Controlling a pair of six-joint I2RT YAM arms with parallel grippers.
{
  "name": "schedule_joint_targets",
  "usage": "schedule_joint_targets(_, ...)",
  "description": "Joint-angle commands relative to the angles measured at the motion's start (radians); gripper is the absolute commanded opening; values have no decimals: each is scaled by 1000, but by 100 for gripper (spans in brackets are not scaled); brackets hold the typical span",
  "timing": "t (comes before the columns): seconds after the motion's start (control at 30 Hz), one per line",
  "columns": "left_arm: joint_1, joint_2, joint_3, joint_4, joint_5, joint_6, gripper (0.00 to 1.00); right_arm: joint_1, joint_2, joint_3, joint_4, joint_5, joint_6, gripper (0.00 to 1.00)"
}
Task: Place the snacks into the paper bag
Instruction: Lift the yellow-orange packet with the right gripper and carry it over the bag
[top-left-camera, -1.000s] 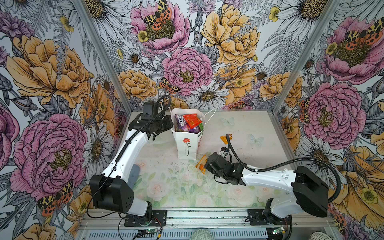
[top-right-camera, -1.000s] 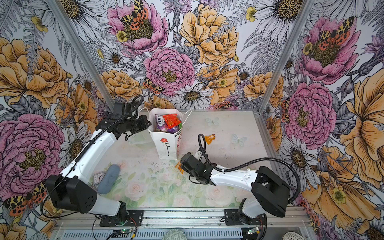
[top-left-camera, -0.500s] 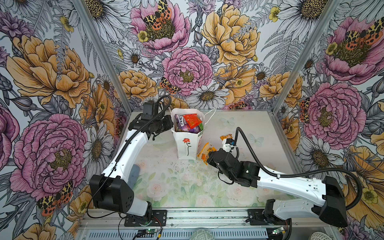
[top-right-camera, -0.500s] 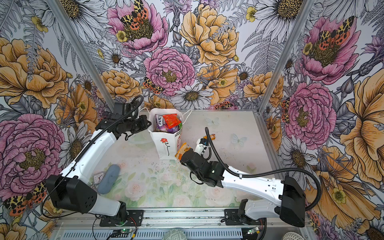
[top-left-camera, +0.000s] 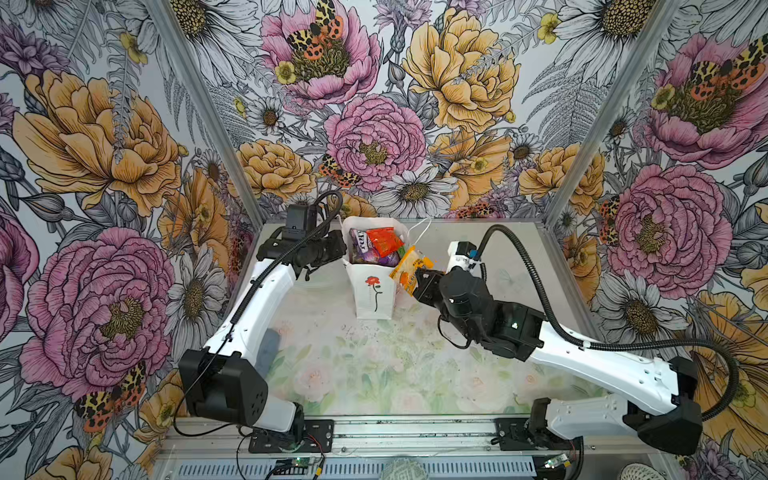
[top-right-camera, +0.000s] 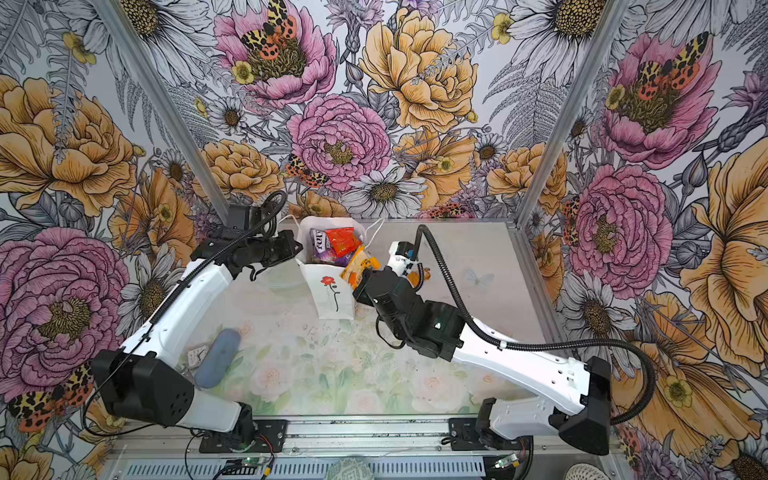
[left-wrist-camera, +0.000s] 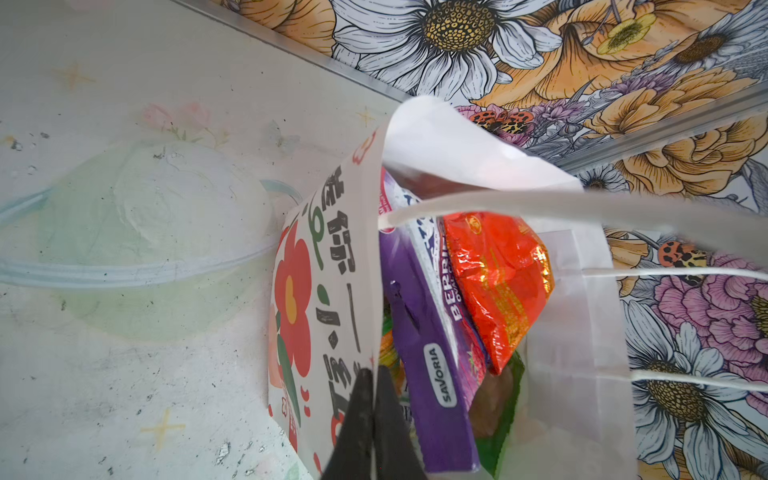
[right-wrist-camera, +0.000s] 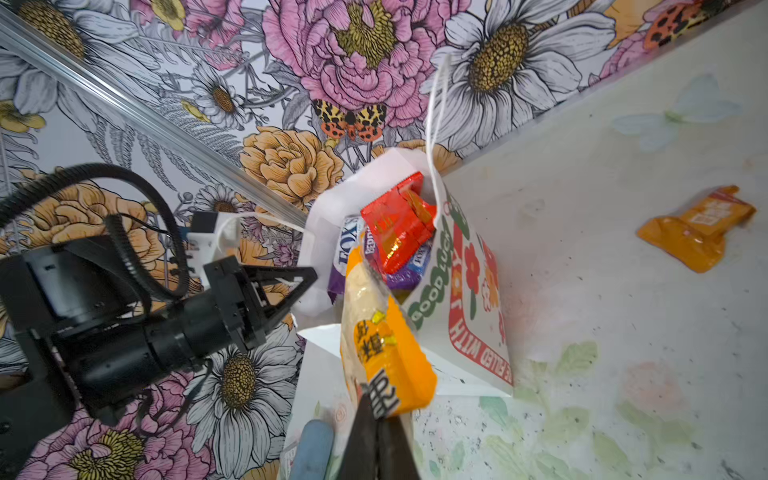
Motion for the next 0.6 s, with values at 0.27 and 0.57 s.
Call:
schedule_joint_targets(0.27, 7, -41, 1, 37, 7, 18, 3, -123, 133, 211, -3, -156, -158, 0)
schedule_joint_targets(0.57, 10, -49, 2, 37, 14, 18, 4, -208, 264, 361, -41, -277, -230, 0)
